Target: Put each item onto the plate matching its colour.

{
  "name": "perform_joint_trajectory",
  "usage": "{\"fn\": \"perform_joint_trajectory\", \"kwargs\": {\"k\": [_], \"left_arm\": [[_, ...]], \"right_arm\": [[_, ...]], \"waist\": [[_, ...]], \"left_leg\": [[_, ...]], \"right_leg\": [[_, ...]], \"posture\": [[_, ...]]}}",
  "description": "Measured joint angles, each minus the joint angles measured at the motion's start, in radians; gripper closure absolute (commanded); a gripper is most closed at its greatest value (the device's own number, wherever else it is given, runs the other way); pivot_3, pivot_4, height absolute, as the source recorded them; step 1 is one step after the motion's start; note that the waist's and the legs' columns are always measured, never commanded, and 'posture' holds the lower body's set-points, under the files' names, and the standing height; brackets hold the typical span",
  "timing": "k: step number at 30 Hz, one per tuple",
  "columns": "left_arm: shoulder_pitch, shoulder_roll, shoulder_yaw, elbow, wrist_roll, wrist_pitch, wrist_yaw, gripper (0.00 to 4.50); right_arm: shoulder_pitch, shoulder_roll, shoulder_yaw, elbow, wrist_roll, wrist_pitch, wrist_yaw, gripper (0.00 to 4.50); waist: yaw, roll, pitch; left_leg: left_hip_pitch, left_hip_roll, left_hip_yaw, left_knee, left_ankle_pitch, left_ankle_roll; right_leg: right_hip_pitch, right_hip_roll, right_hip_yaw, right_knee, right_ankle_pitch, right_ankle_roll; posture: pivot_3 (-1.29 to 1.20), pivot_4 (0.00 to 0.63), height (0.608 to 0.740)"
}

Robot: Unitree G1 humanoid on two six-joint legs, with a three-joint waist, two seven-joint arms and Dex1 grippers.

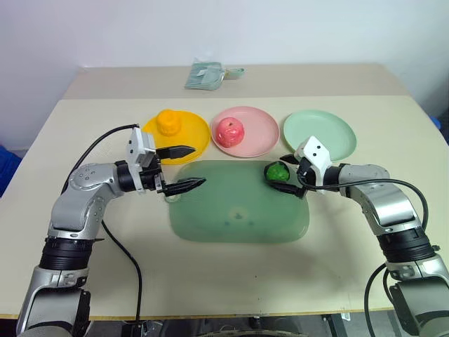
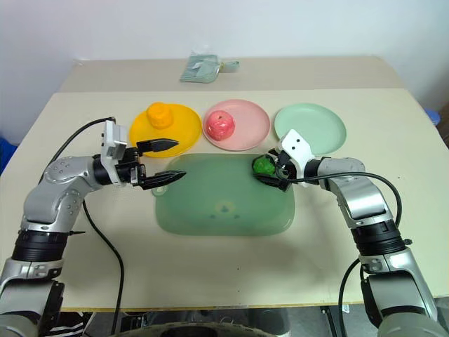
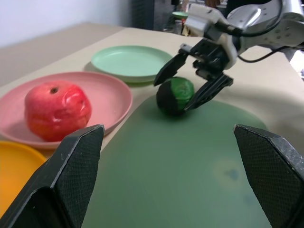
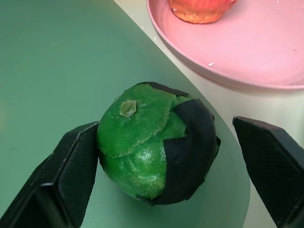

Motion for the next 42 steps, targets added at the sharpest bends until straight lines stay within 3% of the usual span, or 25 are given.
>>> {"fn": "perform_joint_trajectory", "kwargs": {"k": [2, 11, 21, 24, 26, 34, 37, 42], "left_arm": [[0.0, -0.005, -0.011, 0.0, 0.001, 0.001, 0.003, 0.0], [-0.002, -0.017, -0.006, 0.0, -0.003, 0.005, 0.039, 0.0], [-0.04, -0.079, 0.015, -0.013, -0.035, 0.041, 0.111, 0.0], [-0.035, -0.076, 0.014, -0.038, -0.048, 0.07, 0.106, 0.0], [-0.028, -0.075, 0.014, -0.044, -0.048, 0.073, 0.106, 0.0], [-0.018, -0.063, 0.015, -0.067, -0.09, 0.129, 0.09, 0.0], [-0.018, -0.056, 0.019, -0.067, -0.09, 0.132, 0.085, 0.0], [0.006, -0.039, 0.035, -0.062, -0.087, 0.109, 0.081, 0.0]], "right_arm": [[0.0, 0.001, 0.0, 0.0, -0.001, 0.002, 0.0, 1.82], [-0.009, 0.061, -0.049, 0.005, 0.031, -0.002, -0.038, 1.82], [-0.253, 0.115, -0.167, 0.367, -0.124, -0.245, -0.397, 1.82], [-0.264, 0.112, -0.155, 0.504, -0.191, -0.285, -0.467, 0.94], [-0.264, 0.112, -0.158, 0.551, -0.188, -0.291, -0.461, 0.06], [-0.331, 0.119, -0.224, 0.545, -0.132, -0.493, -0.449, 0.06], [-0.326, 0.121, -0.251, 0.456, -0.034, -0.498, -0.329, 0.06], [-0.124, 0.122, -0.174, 0.133, 0.144, -0.369, -0.037, 0.06]], "waist": [[-0.001, 0.0, 0.0], [-0.002, 0.0, 0.0], [-0.002, 0.0, 0.0], [-0.004, 0.0, 0.0], [-0.006, 0.0, 0.0], [-0.007, 0.001, 0.001], [-0.003, 0.001, 0.0], [-0.003, 0.001, 0.0]], "left_leg": [[0.0, 0.0, 0.0, 0.0, 0.0, 0.0], [0.0, 0.0, 0.0, 0.0, 0.0, 0.0], [0.0, 0.0, 0.001, -0.001, 0.001, -0.001], [0.0, 0.0, 0.001, -0.001, 0.001, -0.001], [0.0, 0.0, 0.001, -0.001, 0.001, -0.001], [0.0, 0.0, 0.001, -0.001, 0.001, -0.001], [0.0, 0.0, 0.001, -0.001, 0.001, -0.001], [0.0, 0.0, 0.001, -0.001, 0.0, 0.0]], "right_leg": [[0.0, 0.0, 0.0, 0.0, 0.0, 0.0], [0.0, 0.0, 0.0, 0.0, 0.0, 0.0], [0.0, 0.0, 0.0, 0.0, 0.0, 0.0], [-0.001, 0.0, 0.0, 0.0, 0.0, 0.0], [-0.001, 0.001, 0.0, 0.0, 0.0, 0.0], [-0.001, 0.001, 0.001, 0.0, 0.0, 0.0], [0.0, 0.001, 0.001, 0.0, 0.0, 0.0], [0.0, 0.001, 0.001, -0.001, 0.0, 0.0]], "posture": [[0.0, 0.15, 0.729], [0.0, 0.15, 0.729], [0.0, 0.15, 0.729], [0.0, 0.15, 0.729], [0.0, 0.15, 0.729], [0.0, 0.15, 0.729], [0.0, 0.15, 0.729], [0.0, 0.15, 0.729]]}}
